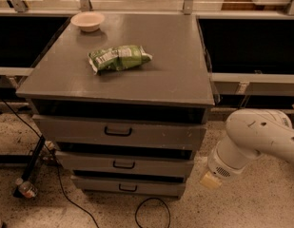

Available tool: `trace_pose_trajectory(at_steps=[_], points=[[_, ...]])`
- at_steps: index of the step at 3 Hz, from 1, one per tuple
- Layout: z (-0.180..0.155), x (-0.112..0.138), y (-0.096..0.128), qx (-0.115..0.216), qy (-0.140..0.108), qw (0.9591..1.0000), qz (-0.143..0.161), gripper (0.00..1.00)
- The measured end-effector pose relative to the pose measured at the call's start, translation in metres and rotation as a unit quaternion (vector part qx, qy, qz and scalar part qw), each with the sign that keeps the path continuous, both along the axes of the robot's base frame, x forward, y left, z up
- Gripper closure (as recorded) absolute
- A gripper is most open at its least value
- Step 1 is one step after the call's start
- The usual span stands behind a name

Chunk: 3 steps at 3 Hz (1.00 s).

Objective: Open middle drawer

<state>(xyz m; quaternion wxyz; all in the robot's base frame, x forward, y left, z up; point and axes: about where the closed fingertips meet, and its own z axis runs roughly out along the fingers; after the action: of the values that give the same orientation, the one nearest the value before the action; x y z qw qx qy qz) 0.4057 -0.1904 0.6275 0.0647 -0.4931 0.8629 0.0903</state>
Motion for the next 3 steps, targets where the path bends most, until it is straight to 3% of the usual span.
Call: trace_pose_trajectory(at_steps=[1,2,3], points=[[-0.007,-0.001,0.000,0.008,0.002,1.0000,-0.003,1.00],[-0.054,0.007,0.016,0.041,0.029,0.9982,-0.032,1.00],[-0.054,0.007,0.016,0.041,0.029,0.9982,-0.033,1.00]])
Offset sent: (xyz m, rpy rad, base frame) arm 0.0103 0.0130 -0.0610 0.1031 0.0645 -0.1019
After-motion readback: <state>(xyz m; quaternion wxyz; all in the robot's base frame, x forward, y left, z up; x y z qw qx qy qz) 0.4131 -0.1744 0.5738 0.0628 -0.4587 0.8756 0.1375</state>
